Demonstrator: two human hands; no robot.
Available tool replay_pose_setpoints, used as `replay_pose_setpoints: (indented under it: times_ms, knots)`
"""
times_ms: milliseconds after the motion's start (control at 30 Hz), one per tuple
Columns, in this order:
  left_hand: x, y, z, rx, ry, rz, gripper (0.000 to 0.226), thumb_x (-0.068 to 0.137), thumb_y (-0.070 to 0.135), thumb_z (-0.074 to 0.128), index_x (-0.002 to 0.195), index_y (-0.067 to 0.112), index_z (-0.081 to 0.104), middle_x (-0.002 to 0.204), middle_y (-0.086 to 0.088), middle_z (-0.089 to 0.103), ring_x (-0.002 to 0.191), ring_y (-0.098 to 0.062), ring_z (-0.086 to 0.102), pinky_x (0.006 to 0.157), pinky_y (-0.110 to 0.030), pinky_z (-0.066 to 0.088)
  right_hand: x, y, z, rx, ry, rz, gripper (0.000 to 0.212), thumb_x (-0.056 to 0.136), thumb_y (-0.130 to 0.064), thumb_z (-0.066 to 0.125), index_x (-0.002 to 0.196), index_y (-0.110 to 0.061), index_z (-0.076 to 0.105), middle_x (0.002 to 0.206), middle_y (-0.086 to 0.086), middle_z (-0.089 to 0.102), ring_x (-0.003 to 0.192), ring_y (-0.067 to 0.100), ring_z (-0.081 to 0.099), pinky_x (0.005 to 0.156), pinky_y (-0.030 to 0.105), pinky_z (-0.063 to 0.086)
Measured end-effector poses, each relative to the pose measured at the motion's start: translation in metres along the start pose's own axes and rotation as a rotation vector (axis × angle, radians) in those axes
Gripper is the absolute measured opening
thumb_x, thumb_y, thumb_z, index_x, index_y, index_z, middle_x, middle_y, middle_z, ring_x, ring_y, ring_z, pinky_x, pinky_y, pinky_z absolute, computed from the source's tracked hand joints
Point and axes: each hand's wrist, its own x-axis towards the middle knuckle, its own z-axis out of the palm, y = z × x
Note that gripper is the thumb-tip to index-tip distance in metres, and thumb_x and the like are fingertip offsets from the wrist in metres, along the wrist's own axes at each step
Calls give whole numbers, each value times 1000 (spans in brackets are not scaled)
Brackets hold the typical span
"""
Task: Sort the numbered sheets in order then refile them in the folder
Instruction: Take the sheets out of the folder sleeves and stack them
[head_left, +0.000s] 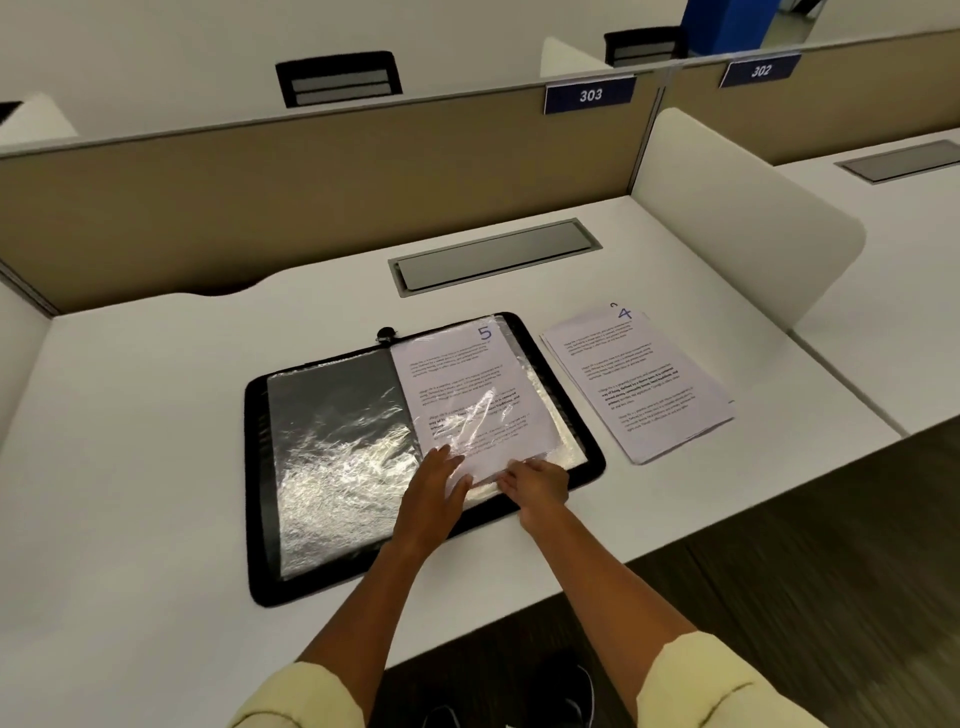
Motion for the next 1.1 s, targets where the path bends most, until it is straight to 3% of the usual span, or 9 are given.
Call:
replay_pose_setpoints:
  times_ms: [167, 333, 433, 567, 667, 767, 1100]
  knots:
    - [0, -13, -2, 29, -39, 46, 48, 97, 34, 56, 141, 15, 50, 153, -2, 40, 144, -18, 30, 116, -41, 32, -18, 8, -23, 53, 18, -16, 13, 85, 6, 69, 97, 6, 64, 91, 24, 69, 67, 26, 68, 59, 28, 60]
    - [4, -12, 1, 90, -99, 94, 49, 99, 29, 54, 144, 11, 46, 156, -7, 34, 147, -22, 25, 117, -29, 17, -32, 25, -52, 55, 92, -10, 17, 84, -3, 71, 100, 1, 66, 96, 20, 71, 71, 24, 72, 60, 25, 59]
    - [4, -10, 3, 83, -135, 99, 49, 100, 25, 53, 144, 7, 44, 157, -11, 31, 148, -25, 23, 118, -31, 15, -36, 37, -67, 45, 158, -21, 10, 86, -7, 71, 93, -2, 66, 97, 17, 70, 76, 25, 72, 66, 30, 62]
    - [0, -9, 7, 96, -190, 119, 54, 101, 27, 50, 149, 7, 36, 159, -11, 24, 149, -25, 15, 117, -28, 9, -40, 50, -84, 56, 261, -30, 14, 89, -11, 69, 100, -5, 64, 98, 16, 69, 76, 25, 71, 73, 38, 63]
    - [-6, -10, 10, 86, -204, 124, 54, 101, 27, 51, 149, 8, 36, 160, -10, 22, 150, -24, 14, 119, -32, 12, -48, 51, -88, 98, 237, -17, 11, 88, -9, 71, 91, -11, 61, 100, 14, 67, 84, 28, 71, 79, 42, 62]
    - [-11, -14, 8, 97, -211, 152, 54, 100, 28, 51, 148, 7, 37, 160, -9, 22, 150, -23, 16, 120, -32, 14, -53, 52, -84, 50, 178, -20, 15, 87, -9, 75, 88, -6, 60, 104, 16, 67, 94, 31, 70, 75, 39, 63]
    - [-20, -18, 3, 117, -243, 174, 61, 101, 30, 49, 152, 6, 26, 162, -12, 15, 151, -23, 9, 121, -35, 12, -69, 57, -99, 12, 144, -65, 4, 91, 0, 67, 91, -3, 66, 106, 14, 69, 90, 25, 70, 65, 28, 61]
